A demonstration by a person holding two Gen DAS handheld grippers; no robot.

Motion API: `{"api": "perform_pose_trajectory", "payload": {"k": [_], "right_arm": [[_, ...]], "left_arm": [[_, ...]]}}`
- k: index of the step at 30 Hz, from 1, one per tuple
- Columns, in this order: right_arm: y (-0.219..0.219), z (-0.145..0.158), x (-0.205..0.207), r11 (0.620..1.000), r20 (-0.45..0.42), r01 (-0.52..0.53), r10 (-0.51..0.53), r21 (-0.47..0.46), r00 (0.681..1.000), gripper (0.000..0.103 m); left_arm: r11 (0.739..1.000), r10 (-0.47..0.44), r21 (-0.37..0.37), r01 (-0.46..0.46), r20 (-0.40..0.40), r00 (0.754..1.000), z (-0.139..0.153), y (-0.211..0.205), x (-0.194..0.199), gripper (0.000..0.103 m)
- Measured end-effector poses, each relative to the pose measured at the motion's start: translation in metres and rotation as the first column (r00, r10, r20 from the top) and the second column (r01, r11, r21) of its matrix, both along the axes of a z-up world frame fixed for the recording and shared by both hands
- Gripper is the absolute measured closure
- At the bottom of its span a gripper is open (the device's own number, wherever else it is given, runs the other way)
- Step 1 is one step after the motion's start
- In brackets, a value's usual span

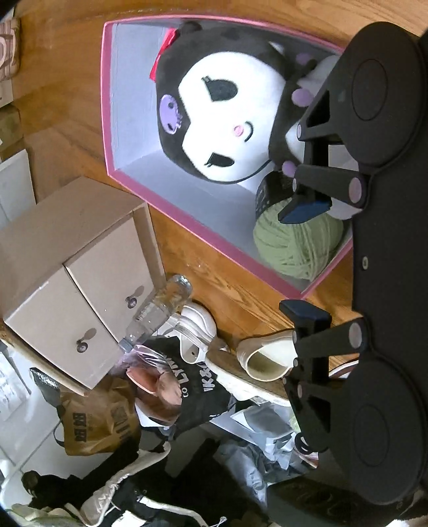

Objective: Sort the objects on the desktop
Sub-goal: 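Lower the yarn ball into the pink box beside the plush, release, then move the right gripper to the white plush keychain and grasp it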

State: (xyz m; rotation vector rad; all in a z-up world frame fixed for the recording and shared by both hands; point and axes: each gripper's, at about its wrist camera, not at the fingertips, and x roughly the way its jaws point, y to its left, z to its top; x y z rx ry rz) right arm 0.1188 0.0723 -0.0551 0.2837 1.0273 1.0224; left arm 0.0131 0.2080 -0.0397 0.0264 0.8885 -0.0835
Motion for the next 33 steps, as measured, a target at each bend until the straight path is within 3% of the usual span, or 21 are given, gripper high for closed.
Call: {"api": "perform_pose_trajectory", "payload": {"k": [9, 20, 24, 33], "right_arm": [[-0.013, 0.003, 0.008, 1.0, -0.021, 0.006, -0.006, 0.006, 1.0, 0.045], [-0.044, 0.001, -0.002, 1.0, -0.037, 0.015, -0.016, -0.025, 0.999, 0.045], [-0.07, 0.009, -0.008, 0.994, 0.029, 0.072, -0.07, -0.079, 0.997, 0.036], [-0.159, 0.02, -0.027, 0.944, 0.158, 0.271, -0.242, -0.191, 0.957, 0.036]], "left_arm": [[0.998, 0.038, -0.042, -0.04, -0.044, 0.998, -0.004, -0.004, 0.008, 0.004], [0.998, 0.056, -0.014, -0.057, -0.045, 0.997, 0.004, -0.023, 0.014, 0.004], [0.996, 0.055, -0.063, -0.057, -0.033, 0.998, 0.014, -0.034, 0.011, 0.004], [0.987, -0.035, -0.156, 0.031, -0.021, 0.999, 0.023, -0.087, 0.018, 0.004]]}}
